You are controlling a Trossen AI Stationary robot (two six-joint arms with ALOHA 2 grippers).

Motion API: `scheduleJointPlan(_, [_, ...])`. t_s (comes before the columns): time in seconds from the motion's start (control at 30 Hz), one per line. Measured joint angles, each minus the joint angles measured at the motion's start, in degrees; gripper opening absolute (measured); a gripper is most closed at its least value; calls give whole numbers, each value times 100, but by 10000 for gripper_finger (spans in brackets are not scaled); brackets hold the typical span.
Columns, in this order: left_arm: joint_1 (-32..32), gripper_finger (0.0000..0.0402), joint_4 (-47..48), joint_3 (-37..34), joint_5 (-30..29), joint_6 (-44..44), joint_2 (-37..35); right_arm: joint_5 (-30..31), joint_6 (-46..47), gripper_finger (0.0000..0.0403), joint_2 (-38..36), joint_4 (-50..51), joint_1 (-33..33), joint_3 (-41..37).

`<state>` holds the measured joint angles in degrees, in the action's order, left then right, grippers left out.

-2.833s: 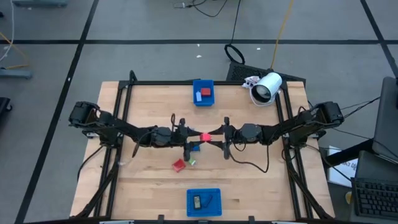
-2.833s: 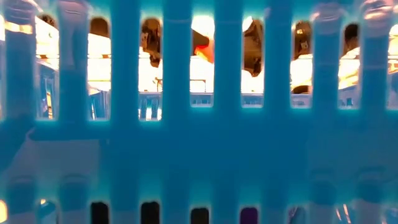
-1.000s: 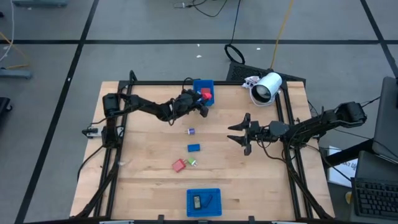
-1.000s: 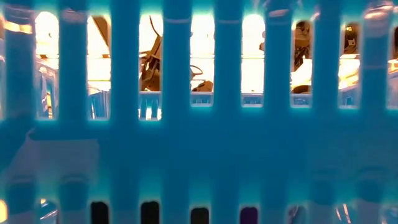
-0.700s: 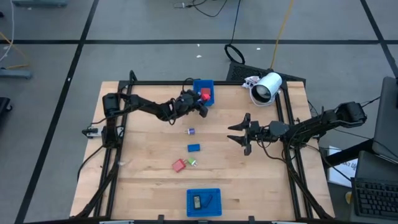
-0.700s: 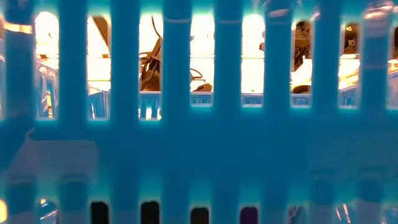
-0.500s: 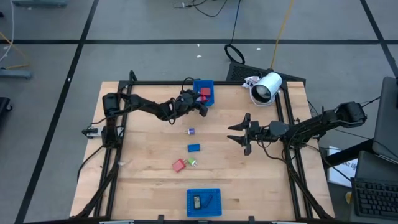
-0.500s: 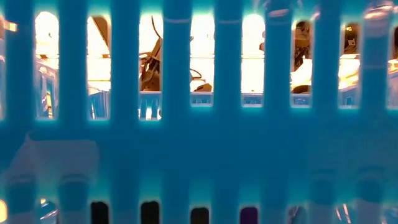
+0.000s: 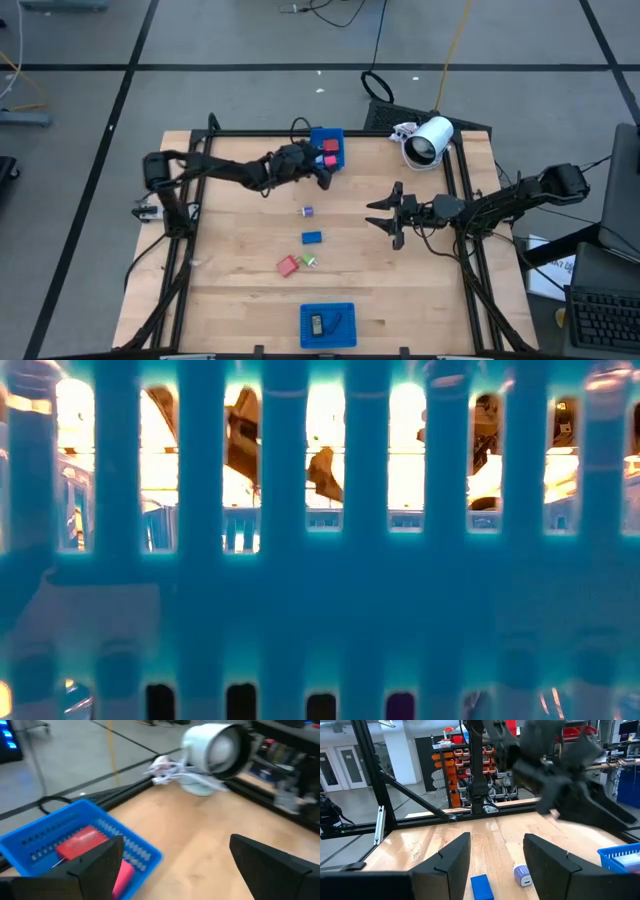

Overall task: Pick & Place Office items
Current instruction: Put the red charger adapter into the top blue bin

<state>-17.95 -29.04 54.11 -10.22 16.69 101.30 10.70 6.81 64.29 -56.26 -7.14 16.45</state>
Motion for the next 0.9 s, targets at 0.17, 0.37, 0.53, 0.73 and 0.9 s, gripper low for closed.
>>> scheduleJointPlan(0.17, [187,370,1101,0,398,44,-933,0,-2,171,0,1,0,0])
scheduleJointPlan(0.37, [612,362,2457,0,821,-107,-1918,1,-2,171,0,1,0,0])
scheduleJointPlan(0.53, [1243,364,2588,-253,827,-738,-2362,0,-2,171,2,-1,0,0])
scheduleJointPlan(0.73, [1785,373,1875,-1101,400,-697,-2718,1,0,171,2,-12,0,0])
scheduleJointPlan(0.9, [1924,369,1138,-2091,215,-441,-3365,1,0,171,2,-20,0,0])
